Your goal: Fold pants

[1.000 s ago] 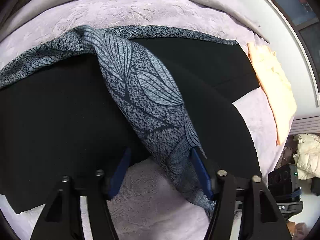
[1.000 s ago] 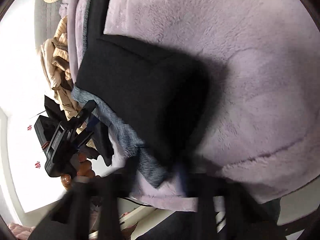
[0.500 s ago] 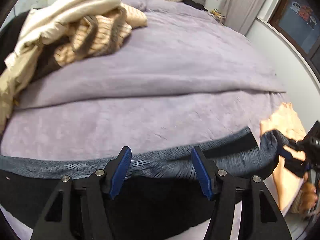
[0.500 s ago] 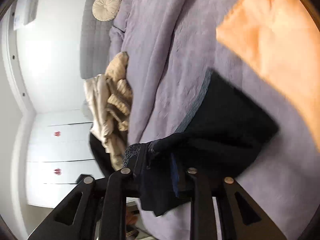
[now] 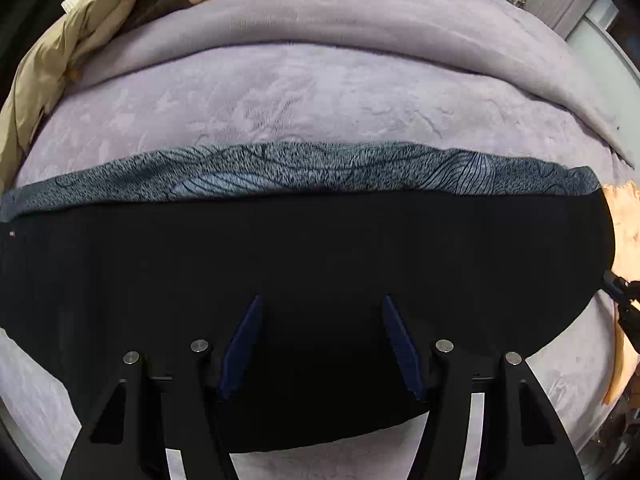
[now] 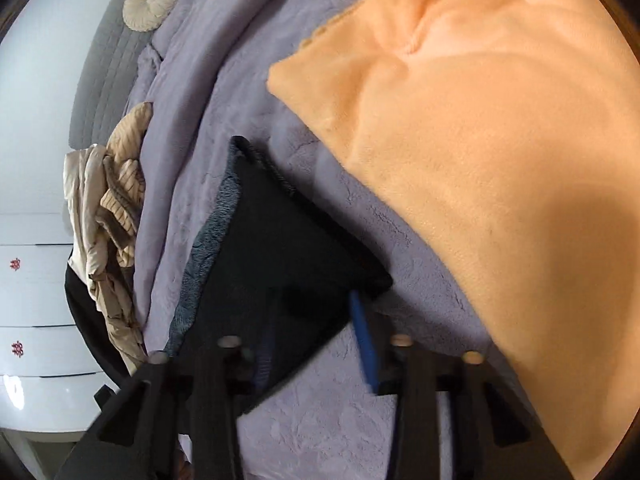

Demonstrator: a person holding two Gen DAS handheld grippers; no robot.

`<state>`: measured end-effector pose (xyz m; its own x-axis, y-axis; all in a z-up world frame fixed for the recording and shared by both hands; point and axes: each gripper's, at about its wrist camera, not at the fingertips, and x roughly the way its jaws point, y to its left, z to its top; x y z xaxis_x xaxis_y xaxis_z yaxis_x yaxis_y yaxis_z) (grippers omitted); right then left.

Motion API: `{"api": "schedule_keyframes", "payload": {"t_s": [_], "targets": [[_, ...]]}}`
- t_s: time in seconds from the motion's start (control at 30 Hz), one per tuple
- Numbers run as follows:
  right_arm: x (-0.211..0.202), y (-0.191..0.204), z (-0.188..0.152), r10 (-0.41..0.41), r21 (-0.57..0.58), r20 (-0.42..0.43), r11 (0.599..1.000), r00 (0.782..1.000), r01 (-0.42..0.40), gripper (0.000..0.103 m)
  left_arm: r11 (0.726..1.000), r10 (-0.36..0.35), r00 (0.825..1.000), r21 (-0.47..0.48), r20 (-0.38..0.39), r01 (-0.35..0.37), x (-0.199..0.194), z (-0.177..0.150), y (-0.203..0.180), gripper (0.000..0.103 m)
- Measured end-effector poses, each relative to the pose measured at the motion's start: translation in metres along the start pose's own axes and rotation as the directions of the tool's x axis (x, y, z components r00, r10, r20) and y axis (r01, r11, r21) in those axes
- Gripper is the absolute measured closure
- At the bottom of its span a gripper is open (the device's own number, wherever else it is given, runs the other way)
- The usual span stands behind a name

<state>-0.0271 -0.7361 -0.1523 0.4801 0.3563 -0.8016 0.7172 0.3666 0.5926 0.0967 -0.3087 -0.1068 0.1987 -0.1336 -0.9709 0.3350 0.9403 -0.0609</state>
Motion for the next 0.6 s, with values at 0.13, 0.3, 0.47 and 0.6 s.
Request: {"api": "schedule_keyframes", "payload": {"t_s": [0.13,0.3,0.47,0.6], "targets": [[-0.014,-0.011,-0.004,-0.217,-0.039,0.02,0.975,0.976,0.218,0.099,0.999,0.035,0.999,0.011,-0.01,-0.035,0.013,-0.005,0.002,0.039],[-0.056,0.001,-0.005,-0.113,-0.091,0.085,0.988,0.99,0.121,0.095,0.998,0.017,0.999,0.056,0.05,-0.02,-0.017,0.003,-0.001,0.039],[-0.02,0.089,-0.002,-0.09,-0.382,0.075,0.917,0.993,0.112,0.06,0.996,0.075,0.991,0.03,0.113,-0.079,-0.005,0.039,-0.004,0.039],[0.054,0.115,0.013,-0.15,-0.463,0.036,0.874,0.988,0.15,0.061,0.993,0.118,0.987,0.015,0.106,-0.12,0.025,0.049,-0.014,0.036]]}}
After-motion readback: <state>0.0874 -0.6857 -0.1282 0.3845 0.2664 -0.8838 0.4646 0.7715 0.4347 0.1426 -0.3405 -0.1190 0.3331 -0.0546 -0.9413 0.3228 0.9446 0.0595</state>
